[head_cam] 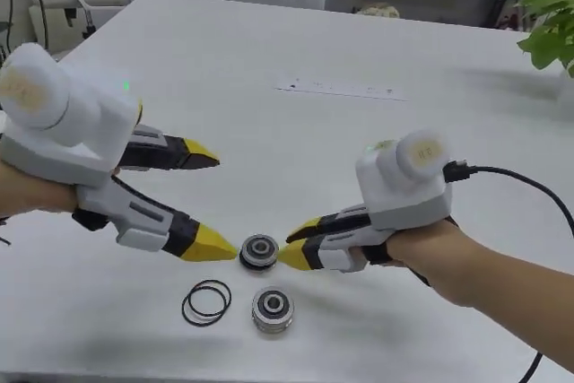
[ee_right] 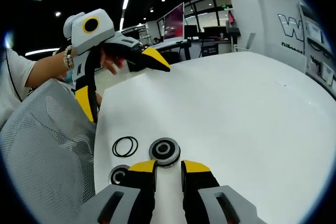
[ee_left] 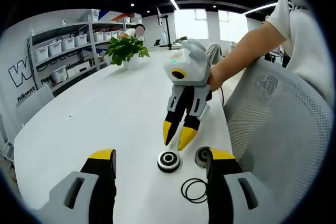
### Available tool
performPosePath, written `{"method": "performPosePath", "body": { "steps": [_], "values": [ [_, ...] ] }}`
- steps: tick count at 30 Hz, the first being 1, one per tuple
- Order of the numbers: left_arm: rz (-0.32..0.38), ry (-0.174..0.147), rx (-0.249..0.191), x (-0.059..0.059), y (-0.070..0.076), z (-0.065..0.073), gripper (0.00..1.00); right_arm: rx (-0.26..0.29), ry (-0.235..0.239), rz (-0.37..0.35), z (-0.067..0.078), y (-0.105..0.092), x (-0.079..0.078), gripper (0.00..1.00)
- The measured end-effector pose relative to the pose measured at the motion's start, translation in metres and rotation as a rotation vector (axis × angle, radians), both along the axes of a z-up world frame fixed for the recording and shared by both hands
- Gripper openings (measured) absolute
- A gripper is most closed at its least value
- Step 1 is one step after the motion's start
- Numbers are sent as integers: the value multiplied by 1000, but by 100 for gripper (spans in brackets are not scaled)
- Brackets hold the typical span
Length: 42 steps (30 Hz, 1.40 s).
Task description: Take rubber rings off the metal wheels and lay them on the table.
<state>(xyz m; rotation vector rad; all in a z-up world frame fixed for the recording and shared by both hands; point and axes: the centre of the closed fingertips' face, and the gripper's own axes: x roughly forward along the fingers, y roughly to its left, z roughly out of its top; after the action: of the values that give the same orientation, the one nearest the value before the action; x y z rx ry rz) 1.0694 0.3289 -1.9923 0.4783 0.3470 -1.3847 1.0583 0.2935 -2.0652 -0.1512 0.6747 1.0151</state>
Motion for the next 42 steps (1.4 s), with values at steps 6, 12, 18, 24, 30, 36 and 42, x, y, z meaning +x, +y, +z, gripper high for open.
{"method": "performPosePath", "body": {
  "steps": [6,12,18,24,30,36,42],
  "values": [
    [1,-15,-13,10,-19,-10,54,-9,-4,19,-5,2,-1,18],
    [17,-12,-30,13,-27,-24,39,-10,-25,28,-5,4,1,20],
    [46,-6,-61,9,-31,-35,32,-15,-27,36,-6,4,0,20],
    [15,10,-16,-2,-33,-54,21,-32,-37,57,-8,7,-3,20],
    [3,44,12,-7,-33,-67,15,-38,-33,61,-12,7,-4,20],
    [7,60,-1,-9,-31,-68,15,-29,-33,56,-12,8,-4,20],
    [13,86,-15,-10,-29,-67,14,-29,-34,59,-12,9,-4,20]
  ]
}}
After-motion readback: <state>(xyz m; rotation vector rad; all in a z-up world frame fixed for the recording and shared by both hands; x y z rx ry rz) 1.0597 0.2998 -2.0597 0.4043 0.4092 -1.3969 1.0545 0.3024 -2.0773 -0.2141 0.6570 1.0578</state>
